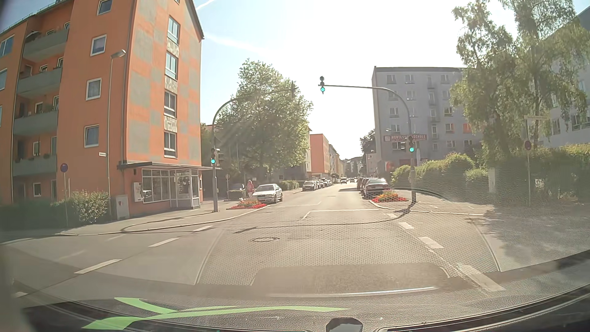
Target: Follow the waypoints while adhering to traffic rules and regulations
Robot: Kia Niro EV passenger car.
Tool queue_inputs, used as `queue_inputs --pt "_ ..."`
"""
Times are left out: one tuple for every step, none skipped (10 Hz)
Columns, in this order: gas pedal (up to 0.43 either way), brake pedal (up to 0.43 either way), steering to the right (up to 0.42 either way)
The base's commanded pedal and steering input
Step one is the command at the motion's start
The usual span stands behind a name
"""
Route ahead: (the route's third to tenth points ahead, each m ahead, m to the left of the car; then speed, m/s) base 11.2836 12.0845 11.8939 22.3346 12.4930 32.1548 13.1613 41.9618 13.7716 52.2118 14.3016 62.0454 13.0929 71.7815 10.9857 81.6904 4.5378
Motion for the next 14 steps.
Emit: queue_inputs --pt "0.0 0.018 -0.104" --pt "0.0 0.018 -0.113" --pt "0.0 0.018 -0.136" --pt "0.0 0.018 -0.163" --pt "0.0 0.018 -0.186" --pt "0.0 0.018 -0.225" --pt "0.0 0.024 -0.266" --pt "0.0 0.018 -0.297" --pt "0.0 0.024 -0.336" --pt "0.0 0.024 -0.382" --pt "0.0 0.018 -0.42" --pt "0.0 0.018 -0.459" --pt "0.0 0.018 -0.491" --pt "0.0 0.018 -0.523"
